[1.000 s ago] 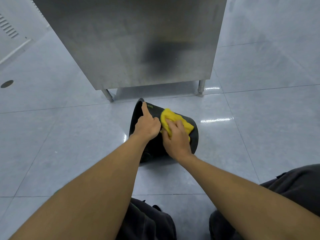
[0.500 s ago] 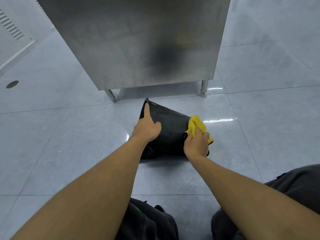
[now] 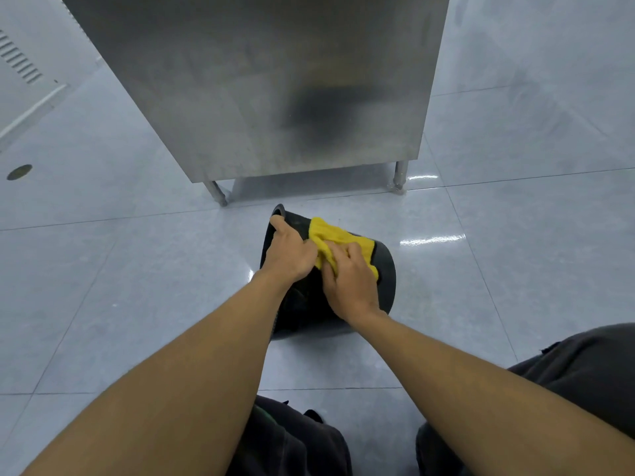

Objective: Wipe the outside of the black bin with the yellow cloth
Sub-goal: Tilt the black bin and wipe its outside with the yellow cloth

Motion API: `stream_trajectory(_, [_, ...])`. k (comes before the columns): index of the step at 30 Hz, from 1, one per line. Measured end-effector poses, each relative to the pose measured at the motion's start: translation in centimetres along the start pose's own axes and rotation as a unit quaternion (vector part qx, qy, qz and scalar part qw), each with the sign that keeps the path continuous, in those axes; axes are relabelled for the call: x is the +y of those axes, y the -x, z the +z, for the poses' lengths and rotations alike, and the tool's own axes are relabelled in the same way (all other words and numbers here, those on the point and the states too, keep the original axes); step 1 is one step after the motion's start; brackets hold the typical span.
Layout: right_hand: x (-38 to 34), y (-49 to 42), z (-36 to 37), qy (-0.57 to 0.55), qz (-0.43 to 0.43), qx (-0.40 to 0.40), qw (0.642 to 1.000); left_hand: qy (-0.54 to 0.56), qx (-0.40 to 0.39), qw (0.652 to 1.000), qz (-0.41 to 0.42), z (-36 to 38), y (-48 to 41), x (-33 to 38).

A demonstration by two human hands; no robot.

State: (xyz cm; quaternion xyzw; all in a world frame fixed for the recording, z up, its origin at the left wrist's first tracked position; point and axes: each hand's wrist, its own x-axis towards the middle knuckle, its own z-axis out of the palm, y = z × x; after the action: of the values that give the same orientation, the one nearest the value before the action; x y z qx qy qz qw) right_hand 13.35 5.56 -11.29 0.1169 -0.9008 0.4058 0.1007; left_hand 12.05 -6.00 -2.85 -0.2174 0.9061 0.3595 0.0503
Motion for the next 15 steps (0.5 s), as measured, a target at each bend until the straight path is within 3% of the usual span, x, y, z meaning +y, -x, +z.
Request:
stream_trajectory(2, [1.4,0.0,-0.2,0.022,0.1,0.024,0.994,-0.005,-0.006,1.0,0.013,0.0,-0.1,0.0])
stream_trajectory(5, [4.0,0.0,-0.9,0.024,0.282,0.022,0.959,-0.045,-0.028,0.999,0.005,-0.2,-0.2,-0.1])
stream_trajectory(8, [5.4,0.5,-1.4,0.008,0.366,0.006,0.93,-0.071,-0.043,0.996,-0.007,-0.2,0.0,-0.1])
stream_trajectory(12, [3.9,0.6,-1.4,0.02,0.294,0.014,0.956,-0.05,-0.043,0.998,0.005,0.4,-0.1,0.1])
stream_trajectory(15, [1.4,0.2,-1.1,0.023,0.121,0.016,0.992,-0.001,-0.008,1.0,-0.004,0.8,-0.3,0.3])
